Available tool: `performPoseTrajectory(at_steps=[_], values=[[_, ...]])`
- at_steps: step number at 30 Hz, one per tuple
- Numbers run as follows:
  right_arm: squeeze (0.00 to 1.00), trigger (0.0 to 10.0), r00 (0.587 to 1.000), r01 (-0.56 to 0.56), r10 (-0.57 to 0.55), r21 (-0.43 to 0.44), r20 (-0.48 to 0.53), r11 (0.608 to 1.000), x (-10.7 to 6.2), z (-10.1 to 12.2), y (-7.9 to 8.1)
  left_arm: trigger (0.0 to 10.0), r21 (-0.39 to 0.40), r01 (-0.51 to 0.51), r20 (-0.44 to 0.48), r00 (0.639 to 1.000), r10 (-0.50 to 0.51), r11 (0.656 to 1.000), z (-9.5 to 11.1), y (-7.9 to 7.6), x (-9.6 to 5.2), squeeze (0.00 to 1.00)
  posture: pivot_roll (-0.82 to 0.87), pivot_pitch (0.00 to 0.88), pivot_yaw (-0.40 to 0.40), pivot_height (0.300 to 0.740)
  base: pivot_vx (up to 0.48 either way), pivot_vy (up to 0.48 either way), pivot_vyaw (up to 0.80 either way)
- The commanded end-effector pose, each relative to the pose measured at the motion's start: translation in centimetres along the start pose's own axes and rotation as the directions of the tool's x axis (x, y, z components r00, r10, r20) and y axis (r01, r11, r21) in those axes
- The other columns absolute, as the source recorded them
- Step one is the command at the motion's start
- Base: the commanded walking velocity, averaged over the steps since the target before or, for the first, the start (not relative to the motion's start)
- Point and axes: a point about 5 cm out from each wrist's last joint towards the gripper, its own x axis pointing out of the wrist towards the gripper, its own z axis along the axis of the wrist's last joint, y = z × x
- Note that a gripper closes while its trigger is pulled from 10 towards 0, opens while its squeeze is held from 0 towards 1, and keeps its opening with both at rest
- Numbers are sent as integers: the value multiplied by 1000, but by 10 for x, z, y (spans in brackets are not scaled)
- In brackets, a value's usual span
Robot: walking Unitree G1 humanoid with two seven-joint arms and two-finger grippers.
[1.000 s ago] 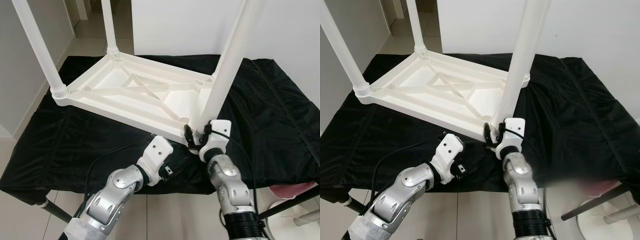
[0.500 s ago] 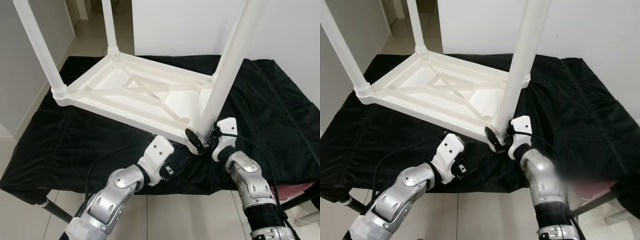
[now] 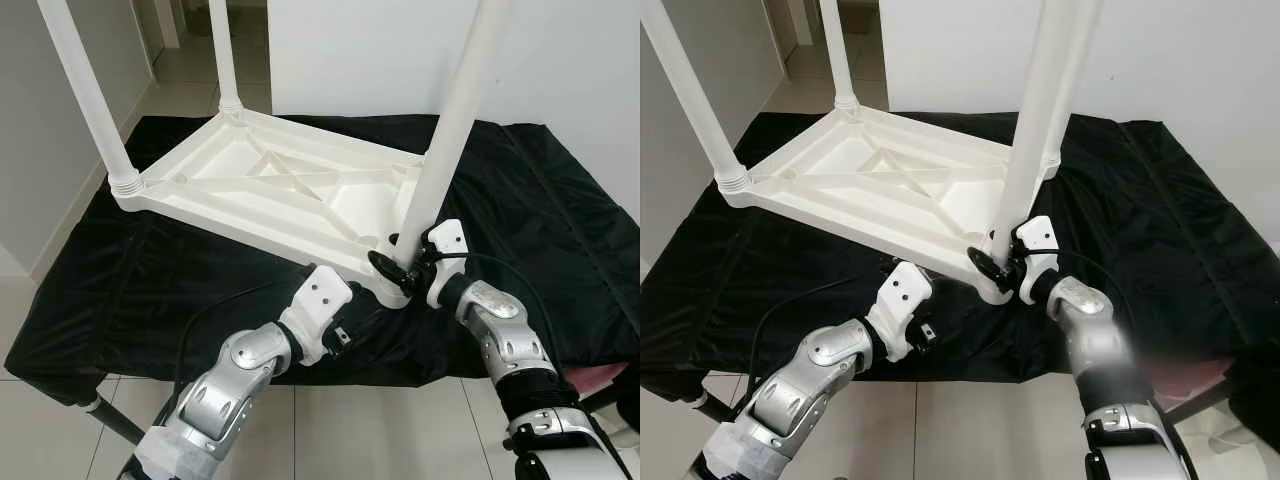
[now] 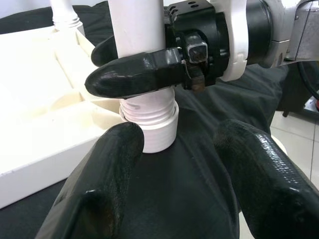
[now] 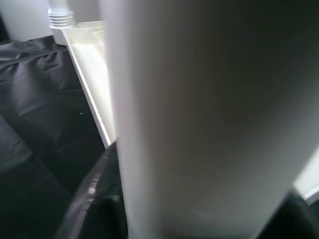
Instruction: Building children table
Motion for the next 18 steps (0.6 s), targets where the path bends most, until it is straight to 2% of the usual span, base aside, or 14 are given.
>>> performPoseTrajectory(at_steps=[1,7,8,9,12,14,16,18], values=[[0,0,999,-38,38,1,-27,999,2,-6,5,10000,1,31,-10,999,-31,1000,-3,-1,0,0,-5,8,-18,740,0,0,0],[0,0,998,-55,56,29,-35,998,-5,-15,3,10000,2,38,-9,999,-38,999,-3,-2,1,0,-9,1,-15,740,0,0,0],[0,2353,998,-53,55,39,-35,998,-6,-16,3,10000,1,41,-9,999,-41,999,-3,-2,1,0,-9,1,-15,740,0,0,0],[0,10000,999,-29,31,53,-33,998,-8,-17,1,10000,1,43,-9,999,-43,999,-3,-2,1,0,-11,0,-15,740,0,0,0],[0,10000,999,-24,25,55,-32,998,-9,-17,0,10000,1,43,-9,999,-43,999,-4,-2,1,0,-11,0,-15,740,0,0,0],[0,10000,999,21,-19,51,-42,998,-9,-18,-2,10000,2,45,-9,999,-45,999,-4,-2,1,0,-13,0,-15,740,0,0,0],[0,10000,983,177,-172,78,-60,981,-8,-17,-5,10000,1,48,-10,999,-48,999,-4,-3,1,0,-13,0,-15,740,0,0,0],[0,10000,980,195,-191,86,-54,977,-7,-16,-3,10000,1,49,-10,999,-49,999,-4,-4,1,0,-13,0,-15,740,0,0,0]])
